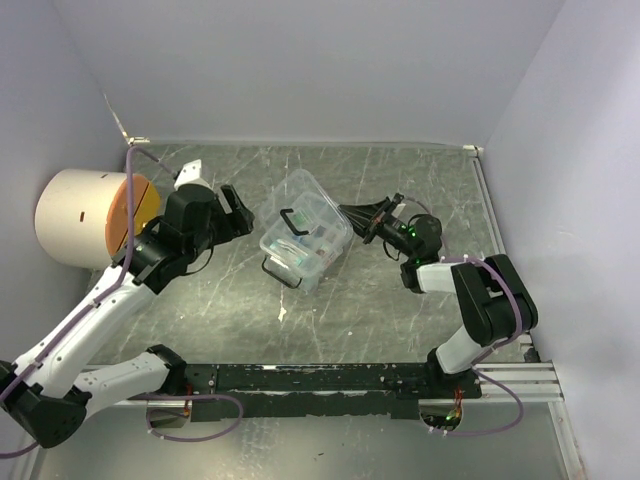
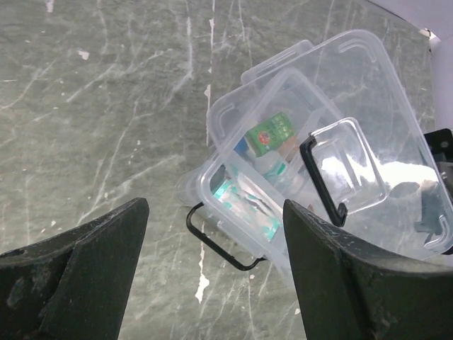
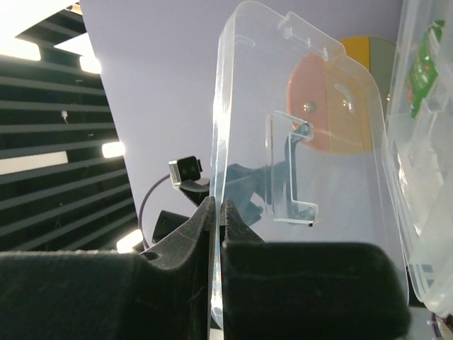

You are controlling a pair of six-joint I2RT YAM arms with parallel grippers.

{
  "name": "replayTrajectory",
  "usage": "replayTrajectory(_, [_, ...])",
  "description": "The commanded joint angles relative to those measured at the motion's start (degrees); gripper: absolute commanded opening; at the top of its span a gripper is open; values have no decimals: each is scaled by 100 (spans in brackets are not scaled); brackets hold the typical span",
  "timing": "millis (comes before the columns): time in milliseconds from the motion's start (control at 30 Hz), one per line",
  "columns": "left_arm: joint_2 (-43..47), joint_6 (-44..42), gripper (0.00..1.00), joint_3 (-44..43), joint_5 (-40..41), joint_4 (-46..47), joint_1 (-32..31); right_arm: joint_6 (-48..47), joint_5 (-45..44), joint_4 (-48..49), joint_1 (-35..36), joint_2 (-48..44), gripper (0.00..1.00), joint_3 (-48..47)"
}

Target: Organize the medicine kit

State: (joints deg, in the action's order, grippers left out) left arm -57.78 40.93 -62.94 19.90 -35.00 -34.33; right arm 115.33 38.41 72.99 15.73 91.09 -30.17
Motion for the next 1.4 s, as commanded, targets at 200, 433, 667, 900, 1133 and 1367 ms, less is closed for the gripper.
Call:
replayTrajectory(200, [-795,38,87,116,-865,1084,23,-53,324,626,-382,77,3,397])
replayTrajectory(433, [-1428,87,86,92,-1150,1364,24,-297,326,670,-457,189,15,652])
replayTrajectory(667, [-1818,76,86,128,-1111,1492,23,-1161,413,-302,-561,-119,34,667])
replayTrajectory(900, [-2215,68,80,258,-1016,1562,56,-1613,641,-276,-592,82,38,746])
replayTrajectory(1133, [-2307,135,73,229,-1151,1542,180,-4302,154,-4051,-589,-1004,49,127])
replayTrajectory(1367, [-2366,44,72,185,-1290,1579,267,-5641,-107,-5451,-591,-1291,55,-341])
